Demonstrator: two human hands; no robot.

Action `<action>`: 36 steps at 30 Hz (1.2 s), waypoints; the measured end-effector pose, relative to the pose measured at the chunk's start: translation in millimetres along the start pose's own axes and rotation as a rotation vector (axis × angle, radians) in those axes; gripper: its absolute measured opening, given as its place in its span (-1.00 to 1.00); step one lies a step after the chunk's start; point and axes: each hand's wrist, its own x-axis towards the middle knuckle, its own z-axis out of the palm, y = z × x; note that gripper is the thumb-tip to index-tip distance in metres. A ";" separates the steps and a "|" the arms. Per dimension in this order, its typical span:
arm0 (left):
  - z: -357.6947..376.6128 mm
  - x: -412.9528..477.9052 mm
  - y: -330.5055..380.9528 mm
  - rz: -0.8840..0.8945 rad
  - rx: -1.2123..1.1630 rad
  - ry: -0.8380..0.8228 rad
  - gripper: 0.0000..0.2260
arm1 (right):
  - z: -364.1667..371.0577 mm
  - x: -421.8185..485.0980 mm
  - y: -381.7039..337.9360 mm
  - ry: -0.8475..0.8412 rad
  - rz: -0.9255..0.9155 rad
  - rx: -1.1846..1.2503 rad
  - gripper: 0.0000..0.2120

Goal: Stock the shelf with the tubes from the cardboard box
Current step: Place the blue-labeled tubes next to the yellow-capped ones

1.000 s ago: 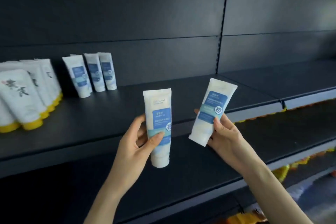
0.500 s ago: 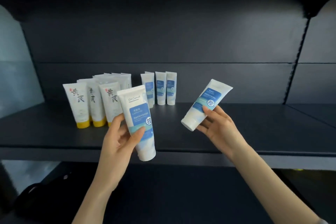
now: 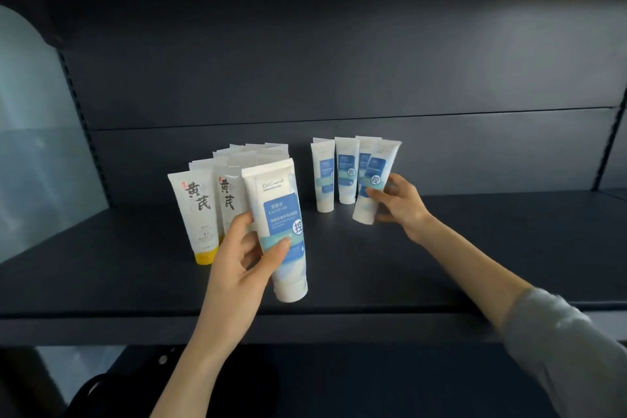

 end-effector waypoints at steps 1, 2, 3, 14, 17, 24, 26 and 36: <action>-3.4 1.6 -2.2 -0.003 0.004 -0.007 -0.69 | 2.8 6.7 1.7 -0.027 -0.032 -0.087 -0.75; -5.9 3.2 -3.8 -0.005 0.005 -0.013 -0.68 | 5.7 13.4 3.6 -0.060 -0.054 -0.166 -0.72; -8.2 4.7 -5.3 -0.006 0.004 -0.018 -0.67 | 8.4 19.9 5.6 -0.088 -0.063 -0.232 -0.68; -1.7 22.8 -11.7 0.015 0.016 0.008 -0.66 | 23.5 70.6 27.6 -0.107 -0.094 -0.388 -0.62; 1.2 24.5 -12.0 0.027 0.030 0.023 -0.67 | 24.8 75.4 32.2 -0.076 -0.109 -0.388 -0.65; 8.1 23.5 -10.7 0.055 0.042 0.040 -0.69 | 27.3 82.7 37.2 -0.014 -0.093 -0.360 -0.66; 9.1 22.7 -10.4 0.054 0.034 0.041 -0.70 | 26.2 83.0 37.8 0.014 -0.086 -0.370 -0.67; 37.1 34.4 -7.2 -0.008 -0.048 0.086 -0.70 | 9.8 28.9 -10.9 -0.008 -0.245 -0.434 -0.83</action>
